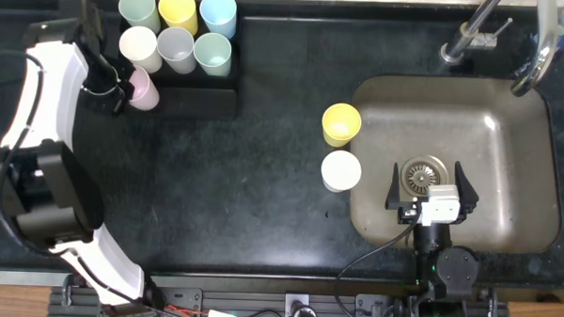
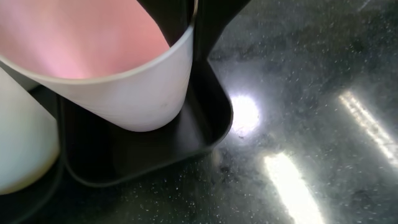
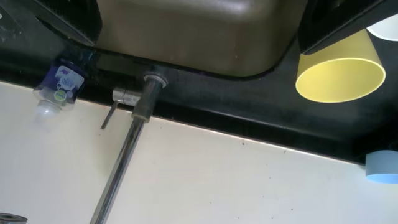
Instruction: Store Cups
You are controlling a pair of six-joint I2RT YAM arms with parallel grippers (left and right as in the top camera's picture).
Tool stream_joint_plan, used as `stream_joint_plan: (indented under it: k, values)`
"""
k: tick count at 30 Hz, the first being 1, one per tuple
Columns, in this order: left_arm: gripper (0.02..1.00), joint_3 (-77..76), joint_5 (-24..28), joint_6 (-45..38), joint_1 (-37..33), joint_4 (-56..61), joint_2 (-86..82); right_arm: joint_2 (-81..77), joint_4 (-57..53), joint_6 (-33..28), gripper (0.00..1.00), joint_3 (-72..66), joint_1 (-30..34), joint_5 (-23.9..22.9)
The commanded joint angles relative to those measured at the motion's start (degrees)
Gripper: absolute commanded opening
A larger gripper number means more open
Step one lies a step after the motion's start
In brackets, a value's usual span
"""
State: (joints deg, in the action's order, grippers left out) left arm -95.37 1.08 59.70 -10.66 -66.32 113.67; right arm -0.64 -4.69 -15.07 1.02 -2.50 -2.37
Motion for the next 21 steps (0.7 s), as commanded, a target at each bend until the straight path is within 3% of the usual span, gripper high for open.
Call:
stream_joint_plan:
  k: [1,8,9,12,21]
  values:
    - [0.036,-0.2,-0.7,0.6,-0.6,0.1,1.6,0.4,0.3,0.0,0.996,-0.7,0.0,0.0]
    - [0.038,-0.2,-1.4,0.6,-0.6,0.2,1.7,0.4,0.3,0.0,0.998,-0.7,0.0,0.0]
    - [0.176,-0.2,-1.3,0.6,-0.6,0.2,1.7,0.4,0.3,0.0,1.000,-0.7,0.0,0.0]
    - [0.976,-0.2,-1.3,0.6,-0.5,0.2,1.7,0.4,0.3,0.0,0.996,-0.8,0.0,0.0]
    - [1.000,-0.3,-1.4,0.4,-0.5,0.1,-1.9,0.4,0.3,0.0,0.998,-0.8,0.0,0.0]
